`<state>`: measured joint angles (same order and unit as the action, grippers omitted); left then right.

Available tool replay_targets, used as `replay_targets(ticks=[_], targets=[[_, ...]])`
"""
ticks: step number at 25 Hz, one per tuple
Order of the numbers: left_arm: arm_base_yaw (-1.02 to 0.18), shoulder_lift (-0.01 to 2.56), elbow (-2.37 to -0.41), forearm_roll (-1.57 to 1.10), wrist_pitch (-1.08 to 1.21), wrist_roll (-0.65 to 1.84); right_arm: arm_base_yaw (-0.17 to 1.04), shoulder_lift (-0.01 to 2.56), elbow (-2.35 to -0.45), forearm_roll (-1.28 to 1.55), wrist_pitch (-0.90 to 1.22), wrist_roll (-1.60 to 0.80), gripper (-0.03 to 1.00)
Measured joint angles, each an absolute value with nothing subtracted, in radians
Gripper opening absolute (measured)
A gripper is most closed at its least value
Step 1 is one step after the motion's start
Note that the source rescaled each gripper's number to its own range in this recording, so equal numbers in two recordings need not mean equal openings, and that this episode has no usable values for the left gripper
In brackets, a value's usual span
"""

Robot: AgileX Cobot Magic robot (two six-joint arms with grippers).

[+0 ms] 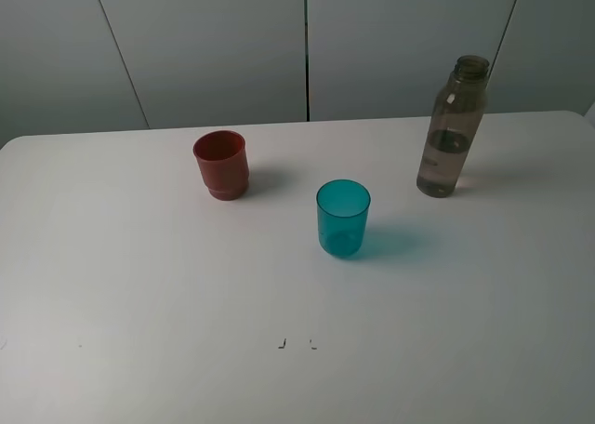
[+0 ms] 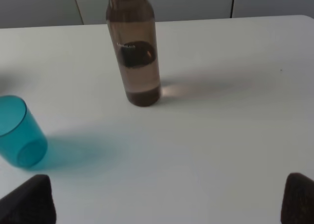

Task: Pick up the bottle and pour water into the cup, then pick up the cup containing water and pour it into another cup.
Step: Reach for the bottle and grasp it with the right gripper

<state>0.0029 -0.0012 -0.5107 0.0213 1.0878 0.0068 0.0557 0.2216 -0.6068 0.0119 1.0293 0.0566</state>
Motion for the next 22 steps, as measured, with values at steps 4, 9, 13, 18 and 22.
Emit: replay_targets(ticks=[4, 9, 13, 18, 22], targets=[[0.003, -0.001, -0.511, 0.021, 1.088, 0.007, 0.056, 0.398, -0.625, 0.019, 0.883, 0.059, 1.00], [0.003, -0.001, -0.511, 0.021, 1.088, 0.000, 0.056, 0.613, -0.608, 0.065, 0.629, 0.018, 1.00], [0.003, -0.001, -0.511, 0.021, 1.088, 0.000, 0.056, 0.800, -0.559, 0.124, 0.469, -0.042, 1.00], [0.003, -0.001, -0.511, 0.021, 1.088, 0.000, 0.097, 1.025, -0.500, 0.144, 0.314, -0.115, 1.00], [0.003, -0.001, -0.511, 0.021, 1.088, 0.000, 0.150, 1.170, -0.460, 0.144, 0.108, -0.180, 1.00]])
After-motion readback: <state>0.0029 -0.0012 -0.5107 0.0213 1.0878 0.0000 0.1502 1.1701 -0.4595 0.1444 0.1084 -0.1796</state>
